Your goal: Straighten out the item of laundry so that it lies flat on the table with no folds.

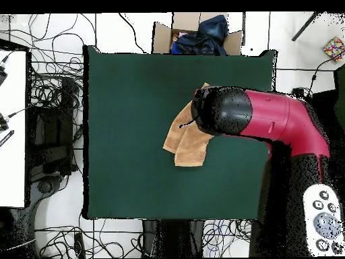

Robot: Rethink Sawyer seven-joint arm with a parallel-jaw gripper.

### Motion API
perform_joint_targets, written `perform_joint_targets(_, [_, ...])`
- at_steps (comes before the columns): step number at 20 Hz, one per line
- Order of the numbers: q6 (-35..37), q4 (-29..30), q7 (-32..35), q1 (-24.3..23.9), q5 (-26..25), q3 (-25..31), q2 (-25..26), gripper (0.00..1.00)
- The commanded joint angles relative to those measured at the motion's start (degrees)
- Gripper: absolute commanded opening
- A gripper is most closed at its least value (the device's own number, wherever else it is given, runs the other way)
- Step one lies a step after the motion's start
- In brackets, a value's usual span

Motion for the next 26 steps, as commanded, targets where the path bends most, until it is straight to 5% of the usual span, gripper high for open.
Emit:
perform_joint_targets(1, [-3.7,8.3,15.8,2.9,3.3,-2.8,2.9,1.0])
perform_joint_targets(26, [-11.9,7.2,14.5,6.5,8.3,-6.2,9.8,1.0])
